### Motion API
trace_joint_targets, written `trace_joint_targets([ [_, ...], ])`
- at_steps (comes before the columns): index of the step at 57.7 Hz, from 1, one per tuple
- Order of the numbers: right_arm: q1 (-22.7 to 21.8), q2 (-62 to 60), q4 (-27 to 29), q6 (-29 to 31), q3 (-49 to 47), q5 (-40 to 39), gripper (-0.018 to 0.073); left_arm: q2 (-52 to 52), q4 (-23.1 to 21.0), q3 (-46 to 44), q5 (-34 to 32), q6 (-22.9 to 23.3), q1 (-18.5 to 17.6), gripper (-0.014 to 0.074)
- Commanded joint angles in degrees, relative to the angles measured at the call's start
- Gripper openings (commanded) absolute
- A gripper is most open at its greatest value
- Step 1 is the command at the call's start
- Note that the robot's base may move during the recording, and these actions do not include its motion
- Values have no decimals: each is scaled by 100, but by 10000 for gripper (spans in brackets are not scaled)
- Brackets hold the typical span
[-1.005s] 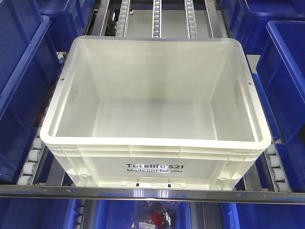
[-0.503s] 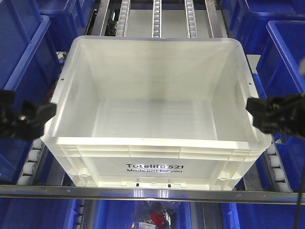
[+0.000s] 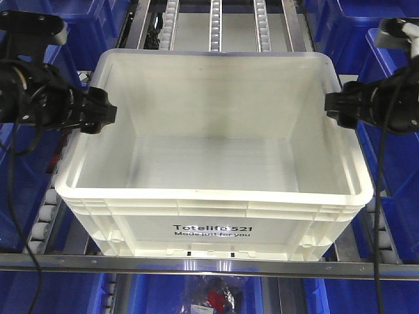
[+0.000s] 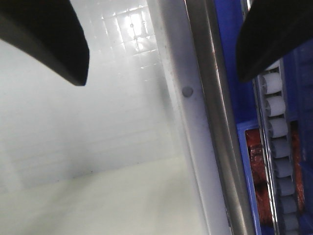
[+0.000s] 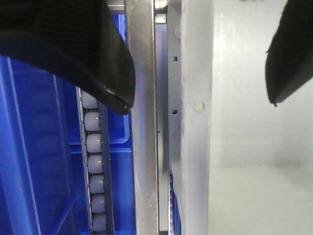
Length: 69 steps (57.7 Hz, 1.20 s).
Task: Move bin from left to right shelf
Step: 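Lower both grippers onto the crate's side rims and close them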
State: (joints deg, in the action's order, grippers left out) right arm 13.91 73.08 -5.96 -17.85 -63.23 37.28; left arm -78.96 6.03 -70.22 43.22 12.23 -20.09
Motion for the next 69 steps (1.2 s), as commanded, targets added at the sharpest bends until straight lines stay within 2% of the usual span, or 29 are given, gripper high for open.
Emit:
trace_joint_targets([
  [1,-25,151,98,319,-441,-64,515,-40,6,-401,-120,55,27,586],
  [11,-25,687,445,820,-968,553,515,-325,6,-669,23,55,27,586],
  [20,-25,1011,440,854,-1314,912,515,-524,3,-783,154,55,66,586],
  [38,-25,1193,487,950,-1436,978,488,-684,-106,-775,203,44,244,562],
  [47,-25,1274,524,950,-1443,999,429,-684,-300,-775,131,26,244,475],
  [60,-25,1342,673,950,-1448,969,313,-802,-335,-775,218,-13,244,277],
  [69,-25,1342,739,950,-1448,956,106,-875,-335,-775,366,-13,244,71],
])
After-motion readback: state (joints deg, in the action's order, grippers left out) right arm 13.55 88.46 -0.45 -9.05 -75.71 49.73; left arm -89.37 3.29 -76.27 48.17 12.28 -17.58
